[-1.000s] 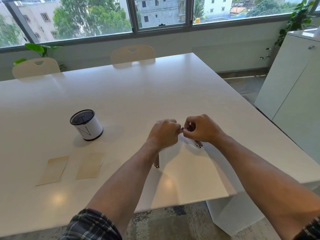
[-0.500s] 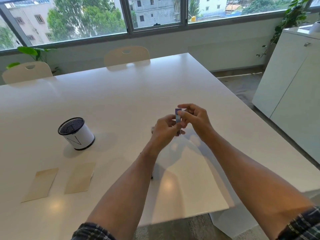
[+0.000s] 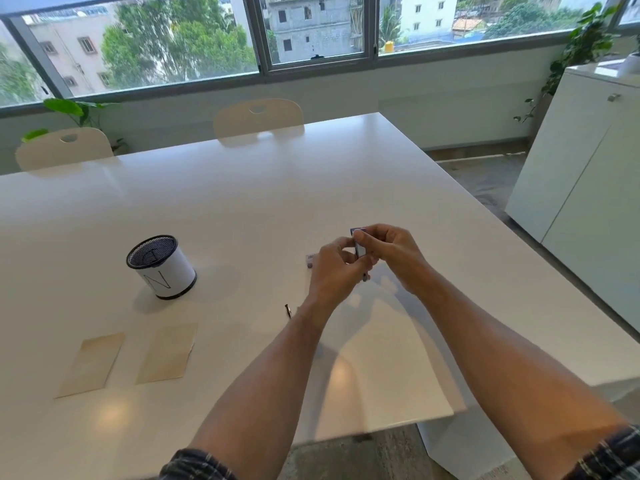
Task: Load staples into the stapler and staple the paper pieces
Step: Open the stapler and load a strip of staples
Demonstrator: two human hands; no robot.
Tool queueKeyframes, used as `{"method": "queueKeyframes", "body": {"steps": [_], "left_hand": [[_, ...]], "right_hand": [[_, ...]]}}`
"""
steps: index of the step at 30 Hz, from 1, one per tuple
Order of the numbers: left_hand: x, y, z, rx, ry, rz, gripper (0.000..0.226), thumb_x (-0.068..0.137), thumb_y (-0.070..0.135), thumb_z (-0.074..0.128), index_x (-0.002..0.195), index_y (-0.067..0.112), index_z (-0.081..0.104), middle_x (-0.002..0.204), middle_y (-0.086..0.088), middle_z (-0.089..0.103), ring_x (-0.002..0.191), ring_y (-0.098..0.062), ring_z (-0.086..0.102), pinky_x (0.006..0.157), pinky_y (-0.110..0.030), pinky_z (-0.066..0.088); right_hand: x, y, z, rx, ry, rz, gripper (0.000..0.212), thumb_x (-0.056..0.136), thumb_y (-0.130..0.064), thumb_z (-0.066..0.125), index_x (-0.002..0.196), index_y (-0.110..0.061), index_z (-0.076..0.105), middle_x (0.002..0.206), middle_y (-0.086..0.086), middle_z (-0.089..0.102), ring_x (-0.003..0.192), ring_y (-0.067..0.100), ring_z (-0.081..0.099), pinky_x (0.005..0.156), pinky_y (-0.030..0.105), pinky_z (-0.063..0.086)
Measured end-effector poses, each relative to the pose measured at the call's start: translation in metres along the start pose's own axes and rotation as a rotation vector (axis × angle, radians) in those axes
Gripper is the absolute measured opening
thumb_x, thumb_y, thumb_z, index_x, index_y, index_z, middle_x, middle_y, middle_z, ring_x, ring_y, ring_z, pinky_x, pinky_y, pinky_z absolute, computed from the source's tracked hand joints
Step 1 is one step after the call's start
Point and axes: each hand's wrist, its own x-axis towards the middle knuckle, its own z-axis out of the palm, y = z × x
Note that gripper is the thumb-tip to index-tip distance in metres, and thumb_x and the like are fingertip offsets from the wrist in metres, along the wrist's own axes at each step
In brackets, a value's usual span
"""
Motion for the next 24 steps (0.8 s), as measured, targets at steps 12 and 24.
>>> {"method": "queueKeyframes", "body": {"steps": [12, 24], "left_hand": [[-0.008, 0.007, -0.006, -0.105, 0.020, -0.023, 0.034, 0.089, 0.021, 0.078, 0.121, 0.014, 0.070, 0.089, -0.003, 0.079, 0.074, -0.022, 0.078, 0.069, -0.036, 0.062], [-0.015, 0.001, -0.019, -0.581, -0.005, -0.204, 0.041, 0.094, 0.038, 0.073, 0.120, 0.007, 0.067, 0.110, -0.018, 0.076, 0.099, -0.041, 0.074, 0.092, -0.051, 0.060]], "right_hand": [[-0.005, 0.002, 0.019, -0.068, 0.141, -0.106, 0.021, 0.098, -0.035, 0.070, 0.102, -0.017, 0.081, 0.087, 0.009, 0.077, 0.077, 0.025, 0.074, 0.067, 0.043, 0.061], [-0.004, -0.007, 0.034, -0.279, 0.149, -0.232, 0.025, 0.097, -0.036, 0.069, 0.110, -0.017, 0.078, 0.100, -0.004, 0.071, 0.086, 0.016, 0.072, 0.074, 0.038, 0.063]]}}
